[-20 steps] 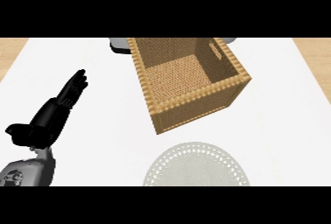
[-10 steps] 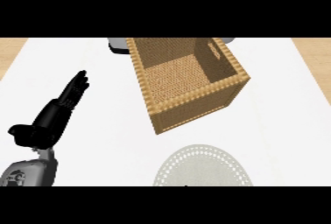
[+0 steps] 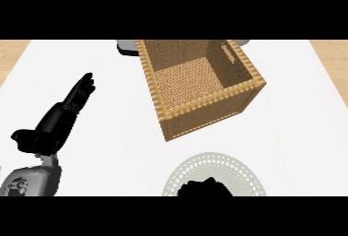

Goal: Pick the tomato from the placemat and place it in the basket

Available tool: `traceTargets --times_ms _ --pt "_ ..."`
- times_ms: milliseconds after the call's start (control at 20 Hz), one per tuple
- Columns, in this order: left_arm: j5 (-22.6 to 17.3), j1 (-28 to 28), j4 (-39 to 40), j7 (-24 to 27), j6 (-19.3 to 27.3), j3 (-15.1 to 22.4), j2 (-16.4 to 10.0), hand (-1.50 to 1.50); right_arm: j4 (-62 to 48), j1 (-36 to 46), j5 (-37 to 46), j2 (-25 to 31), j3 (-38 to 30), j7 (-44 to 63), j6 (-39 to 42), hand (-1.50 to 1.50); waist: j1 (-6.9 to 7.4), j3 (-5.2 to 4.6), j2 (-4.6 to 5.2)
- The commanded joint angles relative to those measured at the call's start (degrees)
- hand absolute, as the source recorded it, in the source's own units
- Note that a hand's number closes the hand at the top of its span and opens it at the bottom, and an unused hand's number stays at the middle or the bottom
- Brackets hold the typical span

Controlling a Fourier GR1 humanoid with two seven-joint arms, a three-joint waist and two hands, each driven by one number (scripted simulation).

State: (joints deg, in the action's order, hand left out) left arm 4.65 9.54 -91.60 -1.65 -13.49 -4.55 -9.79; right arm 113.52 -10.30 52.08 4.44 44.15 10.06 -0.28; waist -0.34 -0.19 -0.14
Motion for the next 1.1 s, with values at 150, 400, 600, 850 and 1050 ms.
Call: traceTargets --times_ms 150,400,600,850,1050 --pt "1.1 1.6 1.0 0.1 0.8 1.2 1.1 0.00 11.6 18.1 -5.8 -4.2 -4.5 19.1 0.9 1.50 1.44 0.01 0.44" --pt "1.6 1.8 2.0 1.1 0.3 2.7 2.0 0.00 3.1 38.0 -12.7 -4.4 -14.7 29.5 -6.3 1.50 2.56 0.06 0.64" --pt "1.1 0.6 0.5 0.6 0.0 2.1 1.5 0.00 -4.8 52.7 -15.4 -4.4 -23.0 37.3 -7.0 1.50 2.25 0.09 0.33" --pt "0.9 0.6 -2.0 -2.4 1.0 1.8 1.9 0.00 -18.2 57.1 -18.3 -4.1 -31.3 28.5 -6.6 1.50 1.12 0.19 0.26" --pt "1.1 3.8 -0.9 -3.5 1.3 1.5 1.8 0.00 -27.2 59.8 -19.8 -2.8 -33.8 23.6 -5.4 1.50 0.87 0.19 0.27"
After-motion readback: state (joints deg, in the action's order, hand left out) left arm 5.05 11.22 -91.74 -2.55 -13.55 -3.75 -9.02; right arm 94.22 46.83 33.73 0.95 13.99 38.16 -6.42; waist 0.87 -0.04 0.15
